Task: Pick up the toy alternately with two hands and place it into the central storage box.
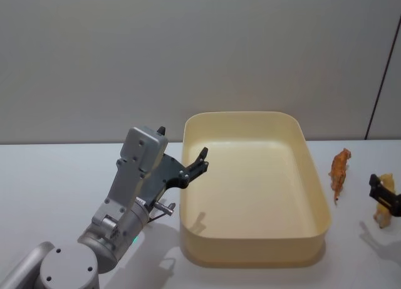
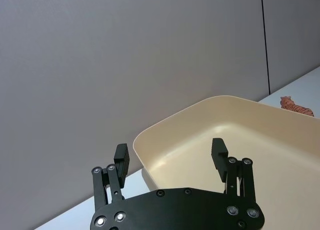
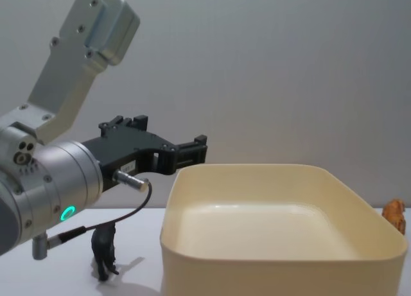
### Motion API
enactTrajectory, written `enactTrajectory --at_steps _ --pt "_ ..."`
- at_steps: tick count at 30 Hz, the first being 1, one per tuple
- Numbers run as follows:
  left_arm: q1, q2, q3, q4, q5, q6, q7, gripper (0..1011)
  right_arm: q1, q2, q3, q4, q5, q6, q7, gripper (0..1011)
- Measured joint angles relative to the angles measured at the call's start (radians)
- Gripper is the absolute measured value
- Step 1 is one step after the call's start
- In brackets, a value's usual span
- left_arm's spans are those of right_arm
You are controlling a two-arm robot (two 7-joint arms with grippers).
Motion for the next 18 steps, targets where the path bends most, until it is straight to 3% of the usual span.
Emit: enactTrajectory --at_steps 9,18 --pt "0.0 0.0 0.0 0.0 0.0 0.0 0.0 1001 0.049 -0.029 -0.025 0.077 -0.041 0.064 0.035 1001" --pt "0.0 0.0 0.0 0.0 0.0 0.0 0.0 1001 0.074 -0.052 -0.039 0.136 -0.09 0.084 -0.001 1001"
